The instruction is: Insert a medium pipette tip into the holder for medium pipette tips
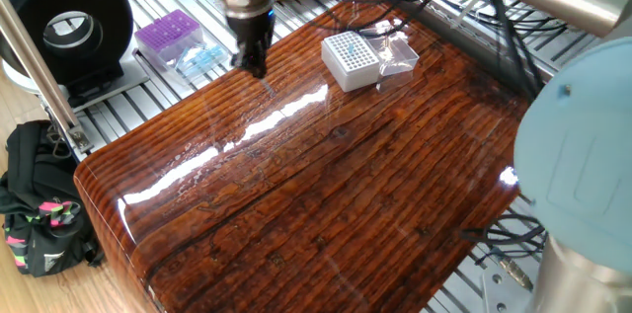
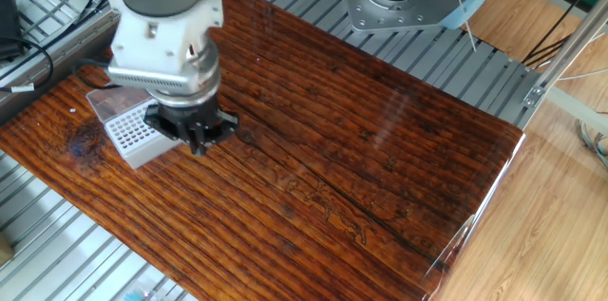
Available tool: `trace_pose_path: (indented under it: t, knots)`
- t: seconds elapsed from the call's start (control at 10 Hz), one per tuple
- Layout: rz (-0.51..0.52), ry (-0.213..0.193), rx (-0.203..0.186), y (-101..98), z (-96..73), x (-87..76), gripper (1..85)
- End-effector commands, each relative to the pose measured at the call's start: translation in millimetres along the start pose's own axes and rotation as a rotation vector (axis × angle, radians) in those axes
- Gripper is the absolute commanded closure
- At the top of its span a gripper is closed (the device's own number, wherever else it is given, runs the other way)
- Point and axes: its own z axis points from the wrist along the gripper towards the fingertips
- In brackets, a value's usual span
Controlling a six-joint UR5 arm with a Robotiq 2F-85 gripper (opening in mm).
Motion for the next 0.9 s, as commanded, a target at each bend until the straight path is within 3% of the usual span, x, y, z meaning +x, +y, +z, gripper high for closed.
trace_pose_path:
  t: [0.0,0.1,0.2,0.4,0.5,0.7,0.8]
  knots:
    - [0.072,-0.035,-0.060,6.8,-0.7,0.0,84.7]
    - [0.089,-0.108,-0.065,7.3,-2.1,-19.1,84.7]
    - [0.079,-0.126,-0.030,-1.9,-2.3,-23.5,84.7]
    - [0.079,-0.101,0.013,-11.8,-1.1,-13.9,84.7]
    - [0.071,-0.099,-0.003,-12.9,-7.3,-8.3,84.7]
    - [0.000,-0.081,-0.010,-47.4,-39.4,9.9,84.7]
    - [0.000,-0.107,-0.016,-60.2,-51.8,13.6,84.7]
